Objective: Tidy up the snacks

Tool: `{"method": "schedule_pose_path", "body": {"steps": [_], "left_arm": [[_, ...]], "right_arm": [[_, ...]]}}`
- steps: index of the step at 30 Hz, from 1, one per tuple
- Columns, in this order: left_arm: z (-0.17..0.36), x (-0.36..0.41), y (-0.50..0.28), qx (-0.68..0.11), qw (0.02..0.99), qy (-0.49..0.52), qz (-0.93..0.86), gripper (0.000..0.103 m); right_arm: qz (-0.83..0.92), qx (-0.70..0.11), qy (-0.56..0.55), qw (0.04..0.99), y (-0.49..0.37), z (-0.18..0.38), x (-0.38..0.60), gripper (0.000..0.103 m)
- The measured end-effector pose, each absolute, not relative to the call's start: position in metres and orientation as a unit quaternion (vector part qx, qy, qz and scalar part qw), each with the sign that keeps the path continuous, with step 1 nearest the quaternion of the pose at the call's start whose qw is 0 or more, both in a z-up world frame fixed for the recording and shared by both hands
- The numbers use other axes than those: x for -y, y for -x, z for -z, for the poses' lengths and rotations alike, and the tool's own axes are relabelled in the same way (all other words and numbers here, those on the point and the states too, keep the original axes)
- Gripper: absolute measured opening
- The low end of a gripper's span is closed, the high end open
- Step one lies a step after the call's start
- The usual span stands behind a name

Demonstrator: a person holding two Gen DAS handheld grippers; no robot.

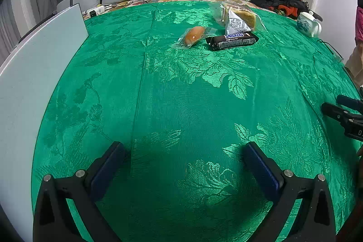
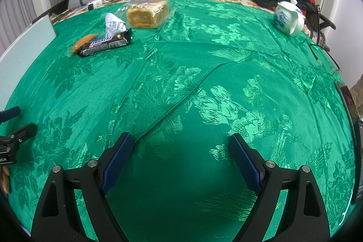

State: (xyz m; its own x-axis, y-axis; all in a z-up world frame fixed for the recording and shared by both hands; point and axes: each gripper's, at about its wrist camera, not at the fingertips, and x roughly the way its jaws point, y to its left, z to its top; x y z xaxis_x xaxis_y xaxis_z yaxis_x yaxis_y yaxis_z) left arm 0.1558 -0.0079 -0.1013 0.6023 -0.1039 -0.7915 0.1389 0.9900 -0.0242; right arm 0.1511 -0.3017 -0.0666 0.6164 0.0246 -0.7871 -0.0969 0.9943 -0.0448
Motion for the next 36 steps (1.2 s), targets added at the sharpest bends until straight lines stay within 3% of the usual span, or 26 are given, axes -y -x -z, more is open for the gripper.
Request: {"method": "schedule_pose_path", "body": {"steps": [7, 11, 13, 17, 23, 25, 28, 36], "left_arm": [[0.102, 0.008, -0.157, -0.441, 0.895, -0.020, 0.067, 0.103], [0.095, 0.006, -0.182, -0.502, 0.859, -0.023, 0.096, 0.102], [0.078, -0.001, -0.210, -0.505, 0.856, 0.022, 0.112, 0.093], [0.050, 0.005, -0.285, -0.497, 0.859, 0.054, 0.114, 0.092], [0.084, 0.040, -0.373, -0.549, 0.831, 0.014, 0.091, 0.071], [0.083, 0.046, -0.378, -0.529, 0.845, -0.004, 0.084, 0.053], [0.077, 0.036, -0.371, -0.514, 0.853, 0.007, 0.089, 0.041], [0.045, 0.016, -0.254, -0.469, 0.878, -0.037, 0.091, 0.040]], "right_arm": [[-0.034, -0.437, 0.041, 0.898, -0.151, 0.067, 0.302, 0.089], [-0.034, -0.437, 0.041, 0.898, -0.151, 0.067, 0.302, 0.089], [-0.034, -0.437, 0.041, 0.898, -0.151, 0.067, 0.302, 0.089], [-0.034, -0.437, 0.041, 0.898, -0.151, 0.067, 0.302, 0.090], [-0.034, -0.437, 0.041, 0.898, -0.151, 0.067, 0.302, 0.090], [-0.034, -0.437, 0.041, 0.898, -0.151, 0.066, 0.302, 0.090], [-0.034, -0.437, 0.041, 0.898, -0.151, 0.066, 0.302, 0.090], [-0.033, -0.437, 0.041, 0.898, -0.151, 0.067, 0.302, 0.090]]}}
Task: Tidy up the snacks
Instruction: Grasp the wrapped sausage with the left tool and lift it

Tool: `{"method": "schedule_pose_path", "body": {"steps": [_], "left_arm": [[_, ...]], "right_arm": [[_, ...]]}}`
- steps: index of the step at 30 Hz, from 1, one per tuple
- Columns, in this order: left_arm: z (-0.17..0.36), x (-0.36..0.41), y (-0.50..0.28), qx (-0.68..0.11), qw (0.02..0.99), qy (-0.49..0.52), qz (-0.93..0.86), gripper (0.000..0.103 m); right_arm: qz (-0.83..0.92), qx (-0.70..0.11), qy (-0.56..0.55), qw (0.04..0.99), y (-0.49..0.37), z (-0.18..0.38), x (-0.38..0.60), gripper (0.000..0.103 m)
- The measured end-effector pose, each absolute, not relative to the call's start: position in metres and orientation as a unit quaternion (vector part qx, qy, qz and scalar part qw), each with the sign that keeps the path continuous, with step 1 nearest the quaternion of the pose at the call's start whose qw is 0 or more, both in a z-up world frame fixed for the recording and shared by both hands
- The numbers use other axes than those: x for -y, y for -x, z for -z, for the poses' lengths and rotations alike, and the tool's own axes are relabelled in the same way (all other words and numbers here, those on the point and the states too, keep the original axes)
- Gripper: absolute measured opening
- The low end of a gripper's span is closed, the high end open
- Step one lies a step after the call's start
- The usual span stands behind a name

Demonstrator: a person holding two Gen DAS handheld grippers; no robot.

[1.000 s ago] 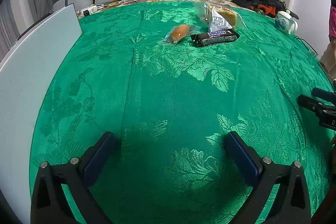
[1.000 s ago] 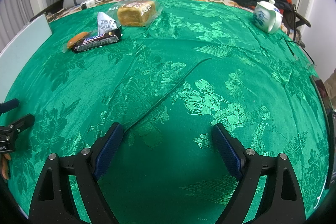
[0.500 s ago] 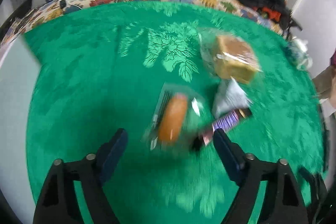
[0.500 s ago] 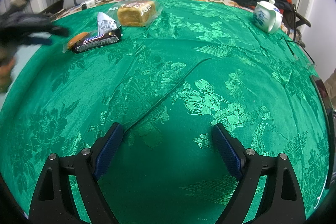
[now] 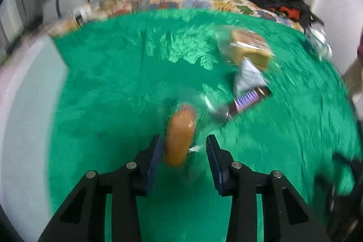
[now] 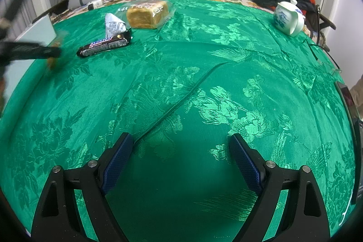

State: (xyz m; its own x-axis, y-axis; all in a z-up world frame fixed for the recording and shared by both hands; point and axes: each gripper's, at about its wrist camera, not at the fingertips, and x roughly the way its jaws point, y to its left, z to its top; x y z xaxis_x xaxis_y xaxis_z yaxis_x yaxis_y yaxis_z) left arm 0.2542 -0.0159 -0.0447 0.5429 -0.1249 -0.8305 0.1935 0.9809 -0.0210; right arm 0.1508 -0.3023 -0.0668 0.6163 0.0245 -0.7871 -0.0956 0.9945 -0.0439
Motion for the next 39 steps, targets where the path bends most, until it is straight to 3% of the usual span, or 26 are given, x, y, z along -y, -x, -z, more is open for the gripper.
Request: {"method": "schedule_pose_path", "body": {"steps": [3, 5, 9, 11, 13, 16, 21, 27, 29, 31, 32, 35, 37, 39], "left_arm": [[0.027, 0.022, -0.207, -0.453, 0.883, -0.049, 0.111, 0.038], [0.025, 0.027, -0.191, -0.452, 0.883, -0.060, 0.114, 0.029], [0.045, 0.028, -0.181, -0.473, 0.870, -0.043, 0.128, 0.029], [0.053, 0.025, -0.179, -0.481, 0.866, -0.023, 0.135, 0.040], [0.051, 0.016, -0.174, -0.471, 0.871, 0.002, 0.137, 0.075], [0.036, -0.005, -0.166, -0.434, 0.892, 0.034, 0.123, 0.094], [0.030, -0.024, -0.179, -0.442, 0.885, 0.038, 0.139, 0.095], [0.047, 0.017, -0.212, -0.474, 0.854, -0.038, 0.210, 0.095], [0.057, 0.031, -0.222, -0.485, 0.848, -0.042, 0.207, 0.090], [0.071, 0.041, -0.229, -0.498, 0.845, -0.048, 0.188, 0.060], [0.079, 0.043, -0.231, -0.507, 0.842, -0.045, 0.181, 0.051], [0.086, 0.048, -0.224, -0.489, 0.856, -0.042, 0.160, 0.046], [0.082, 0.046, -0.217, -0.476, 0.865, -0.039, 0.152, 0.025], [0.073, 0.039, -0.213, -0.478, 0.866, -0.023, 0.144, 0.025]], "right_arm": [[-0.033, -0.437, 0.041, 0.898, -0.151, 0.067, 0.302, 0.090], [-0.034, -0.437, 0.041, 0.898, -0.151, 0.067, 0.302, 0.090], [-0.034, -0.437, 0.040, 0.898, -0.151, 0.067, 0.302, 0.090], [-0.034, -0.437, 0.040, 0.898, -0.151, 0.067, 0.302, 0.090], [-0.034, -0.437, 0.041, 0.898, -0.151, 0.067, 0.302, 0.090], [-0.034, -0.437, 0.041, 0.898, -0.151, 0.067, 0.302, 0.090], [-0.034, -0.436, 0.040, 0.898, -0.151, 0.067, 0.302, 0.090], [-0.034, -0.436, 0.040, 0.898, -0.150, 0.067, 0.302, 0.090], [-0.034, -0.436, 0.040, 0.898, -0.150, 0.067, 0.302, 0.090], [-0.034, -0.436, 0.040, 0.898, -0.150, 0.067, 0.302, 0.090], [-0.034, -0.436, 0.040, 0.898, -0.150, 0.067, 0.302, 0.090], [-0.034, -0.436, 0.040, 0.898, -0.150, 0.067, 0.302, 0.090], [-0.034, -0.436, 0.040, 0.898, -0.150, 0.067, 0.302, 0.090], [-0.034, -0.436, 0.040, 0.898, -0.150, 0.067, 0.302, 0.090]]}}
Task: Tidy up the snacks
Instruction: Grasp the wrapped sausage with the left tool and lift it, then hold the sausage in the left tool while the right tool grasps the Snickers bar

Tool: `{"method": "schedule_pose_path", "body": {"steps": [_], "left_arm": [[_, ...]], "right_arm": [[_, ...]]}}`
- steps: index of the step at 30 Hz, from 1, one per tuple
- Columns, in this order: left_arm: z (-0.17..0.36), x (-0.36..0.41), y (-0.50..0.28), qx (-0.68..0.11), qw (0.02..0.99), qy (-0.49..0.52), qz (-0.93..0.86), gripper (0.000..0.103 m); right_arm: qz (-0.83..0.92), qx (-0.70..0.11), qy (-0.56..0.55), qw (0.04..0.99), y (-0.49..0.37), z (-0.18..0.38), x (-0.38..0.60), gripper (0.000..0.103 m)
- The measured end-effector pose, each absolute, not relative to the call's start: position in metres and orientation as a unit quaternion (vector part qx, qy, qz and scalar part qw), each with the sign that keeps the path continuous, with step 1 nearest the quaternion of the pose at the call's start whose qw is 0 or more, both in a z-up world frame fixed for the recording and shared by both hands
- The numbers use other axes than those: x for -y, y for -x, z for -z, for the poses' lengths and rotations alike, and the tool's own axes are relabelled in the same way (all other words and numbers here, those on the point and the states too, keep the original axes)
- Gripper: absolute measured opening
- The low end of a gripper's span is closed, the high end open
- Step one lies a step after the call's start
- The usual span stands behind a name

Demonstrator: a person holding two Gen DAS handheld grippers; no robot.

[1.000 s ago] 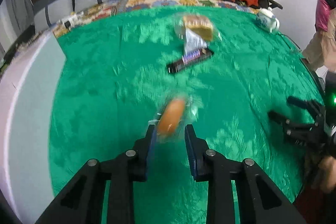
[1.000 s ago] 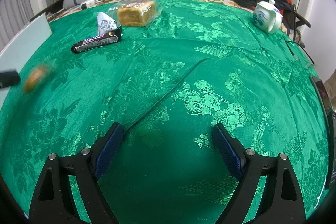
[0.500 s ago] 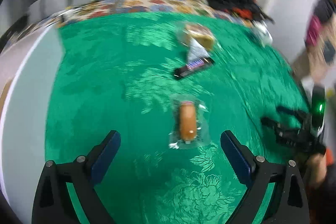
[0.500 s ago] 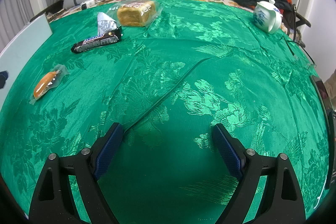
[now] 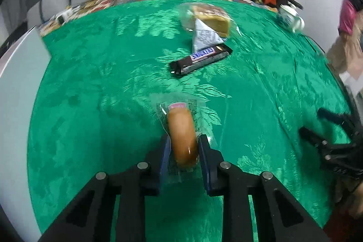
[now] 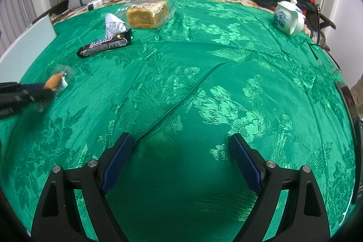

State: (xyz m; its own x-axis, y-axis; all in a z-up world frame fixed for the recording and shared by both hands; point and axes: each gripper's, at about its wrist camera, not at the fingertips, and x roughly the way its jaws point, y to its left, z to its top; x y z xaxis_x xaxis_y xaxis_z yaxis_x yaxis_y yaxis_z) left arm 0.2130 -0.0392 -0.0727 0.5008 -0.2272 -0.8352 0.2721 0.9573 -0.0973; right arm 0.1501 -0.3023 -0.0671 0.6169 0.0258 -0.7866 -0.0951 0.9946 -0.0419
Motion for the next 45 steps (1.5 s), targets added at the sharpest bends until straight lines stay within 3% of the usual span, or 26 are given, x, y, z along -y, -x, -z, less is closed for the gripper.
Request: {"method": "schedule_pose_path", "body": {"steps": [8, 11, 12, 14, 15, 16, 17, 19, 25, 27, 34, 41, 43, 45], "left_arm": [[0.053, 0.000, -0.171, -0.481, 0.866, -0.020, 0.135, 0.025], [0.059, -0.008, -0.162, -0.496, 0.856, -0.032, 0.141, 0.030], [0.064, -0.008, -0.164, -0.498, 0.856, -0.038, 0.131, 0.034], [0.077, -0.008, -0.165, -0.494, 0.860, -0.037, 0.119, 0.053], [0.084, -0.009, -0.167, -0.492, 0.863, -0.034, 0.110, 0.080], [0.089, -0.011, -0.169, -0.490, 0.866, -0.031, 0.098, 0.091], [0.095, -0.012, -0.170, -0.487, 0.868, -0.029, 0.088, 0.091], [0.100, -0.013, -0.168, -0.463, 0.883, -0.031, 0.073, 0.103], [0.099, -0.018, -0.167, -0.448, 0.892, -0.012, 0.054, 0.103], [0.100, -0.018, -0.167, -0.448, 0.892, -0.011, 0.053, 0.103], [0.100, -0.017, -0.167, -0.448, 0.892, -0.011, 0.053, 0.103], [0.101, -0.018, -0.168, -0.448, 0.892, -0.010, 0.053, 0.103], [0.102, -0.017, -0.169, -0.448, 0.892, -0.010, 0.053, 0.103], [0.103, -0.017, -0.170, -0.448, 0.892, -0.010, 0.054, 0.103]], "right_arm": [[-0.034, -0.436, 0.040, 0.898, -0.150, 0.067, 0.302, 0.090], [-0.034, -0.436, 0.040, 0.898, -0.150, 0.067, 0.302, 0.090], [-0.034, -0.436, 0.040, 0.898, -0.150, 0.067, 0.302, 0.090], [-0.034, -0.436, 0.040, 0.898, -0.150, 0.067, 0.302, 0.090], [-0.034, -0.436, 0.040, 0.898, -0.150, 0.067, 0.302, 0.090], [-0.034, -0.436, 0.040, 0.898, -0.150, 0.067, 0.303, 0.090], [-0.034, -0.436, 0.040, 0.898, -0.150, 0.067, 0.303, 0.090], [-0.034, -0.436, 0.039, 0.898, -0.150, 0.067, 0.303, 0.090], [-0.032, -0.439, 0.036, 0.897, -0.151, 0.067, 0.302, 0.090], [-0.023, -0.474, 0.028, 0.880, -0.162, 0.063, 0.299, 0.090], [-0.088, -0.524, -0.179, 0.828, -0.251, 0.036, 0.241, 0.087], [-0.018, -0.553, -0.207, 0.807, -0.325, 0.057, 0.199, 0.086], [0.005, -0.555, -0.144, 0.819, -0.327, 0.057, 0.183, 0.077], [0.000, -0.551, -0.093, 0.830, -0.323, 0.057, 0.173, 0.052]]}}
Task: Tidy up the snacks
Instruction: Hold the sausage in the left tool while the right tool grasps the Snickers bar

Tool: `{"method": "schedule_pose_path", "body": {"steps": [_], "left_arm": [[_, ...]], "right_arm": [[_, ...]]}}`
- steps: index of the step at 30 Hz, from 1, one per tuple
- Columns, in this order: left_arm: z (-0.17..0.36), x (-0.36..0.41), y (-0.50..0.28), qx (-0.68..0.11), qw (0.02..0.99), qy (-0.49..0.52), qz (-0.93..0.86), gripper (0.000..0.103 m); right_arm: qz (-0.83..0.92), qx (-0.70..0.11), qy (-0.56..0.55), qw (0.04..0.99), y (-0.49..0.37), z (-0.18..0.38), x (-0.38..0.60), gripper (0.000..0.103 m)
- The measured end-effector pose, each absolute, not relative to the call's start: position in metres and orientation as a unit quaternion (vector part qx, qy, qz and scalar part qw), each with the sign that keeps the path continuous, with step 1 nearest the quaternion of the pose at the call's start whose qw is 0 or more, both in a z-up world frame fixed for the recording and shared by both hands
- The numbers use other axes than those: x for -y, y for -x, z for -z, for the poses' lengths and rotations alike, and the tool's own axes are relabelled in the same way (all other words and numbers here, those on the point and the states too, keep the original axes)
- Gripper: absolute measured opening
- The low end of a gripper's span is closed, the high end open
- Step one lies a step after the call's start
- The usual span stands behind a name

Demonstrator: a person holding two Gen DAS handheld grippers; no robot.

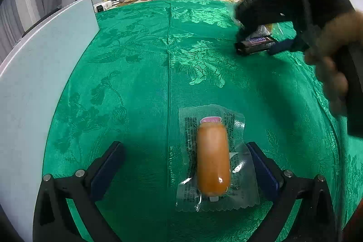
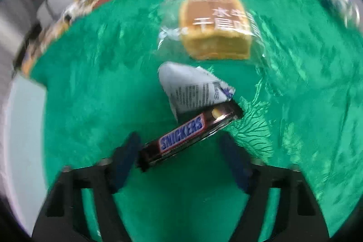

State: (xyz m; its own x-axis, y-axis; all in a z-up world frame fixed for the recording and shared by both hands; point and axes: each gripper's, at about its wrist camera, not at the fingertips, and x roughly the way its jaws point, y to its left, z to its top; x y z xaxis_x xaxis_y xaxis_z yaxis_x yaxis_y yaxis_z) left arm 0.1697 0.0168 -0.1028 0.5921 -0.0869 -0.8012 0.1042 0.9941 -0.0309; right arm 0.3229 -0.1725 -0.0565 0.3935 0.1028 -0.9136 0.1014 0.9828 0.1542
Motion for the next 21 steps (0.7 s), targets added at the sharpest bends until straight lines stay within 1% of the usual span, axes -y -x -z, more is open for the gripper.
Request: {"method": "schedule_pose_path", "body": {"steps": [1, 2, 4, 9, 11, 12, 13, 15, 16, 17, 19, 20, 21], "left_arm": [[0.103, -0.017, -0.170, -0.448, 0.892, -0.009, 0.054, 0.103], [0.103, -0.017, -0.170, -0.448, 0.892, -0.009, 0.054, 0.103], [0.103, -0.017, -0.171, -0.448, 0.892, -0.009, 0.054, 0.103], [0.104, -0.017, -0.171, -0.448, 0.892, -0.009, 0.054, 0.103], [0.104, -0.017, -0.171, -0.448, 0.892, -0.009, 0.054, 0.103], [0.104, -0.017, -0.171, -0.448, 0.892, -0.009, 0.054, 0.103], [0.104, -0.017, -0.171, -0.448, 0.892, -0.009, 0.054, 0.103], [0.104, -0.017, -0.171, -0.446, 0.893, -0.009, 0.053, 0.103], [0.104, -0.017, -0.171, -0.448, 0.892, -0.010, 0.054, 0.103], [0.104, -0.016, -0.171, -0.455, 0.889, -0.013, 0.057, 0.103], [0.101, -0.015, -0.177, -0.489, 0.869, -0.019, 0.069, 0.101], [0.099, -0.015, -0.179, -0.497, 0.864, -0.018, 0.072, 0.098], [0.096, -0.013, -0.180, -0.500, 0.862, -0.014, 0.081, 0.090]], "right_arm": [[-0.016, -0.550, -0.082, 0.831, -0.319, 0.056, 0.172, 0.035], [-0.029, -0.551, -0.078, 0.830, -0.315, 0.056, 0.174, 0.025], [-0.047, -0.559, -0.059, 0.825, -0.305, 0.053, 0.184, 0.018], [-0.124, -0.594, -0.018, 0.795, -0.266, 0.047, 0.219, 0.017], [-0.152, -0.615, -0.021, 0.773, -0.243, 0.043, 0.235, 0.017], [-0.160, -0.621, -0.028, 0.767, -0.238, 0.042, 0.243, 0.017], [-0.167, -0.626, -0.035, 0.761, -0.227, 0.039, 0.249, 0.020], [-0.171, -0.628, -0.045, 0.758, -0.213, 0.039, 0.259, 0.028], [-0.169, -0.628, -0.051, 0.758, -0.209, 0.039, 0.263, 0.045], [-0.164, -0.625, -0.054, 0.761, -0.205, 0.040, 0.267, 0.054], [-0.147, -0.616, -0.050, 0.772, -0.200, 0.040, 0.271, 0.054], [-0.144, -0.616, -0.055, 0.773, -0.198, 0.040, 0.271, 0.054], [-0.144, -0.615, -0.064, 0.773, -0.200, 0.040, 0.270, 0.054]]}}
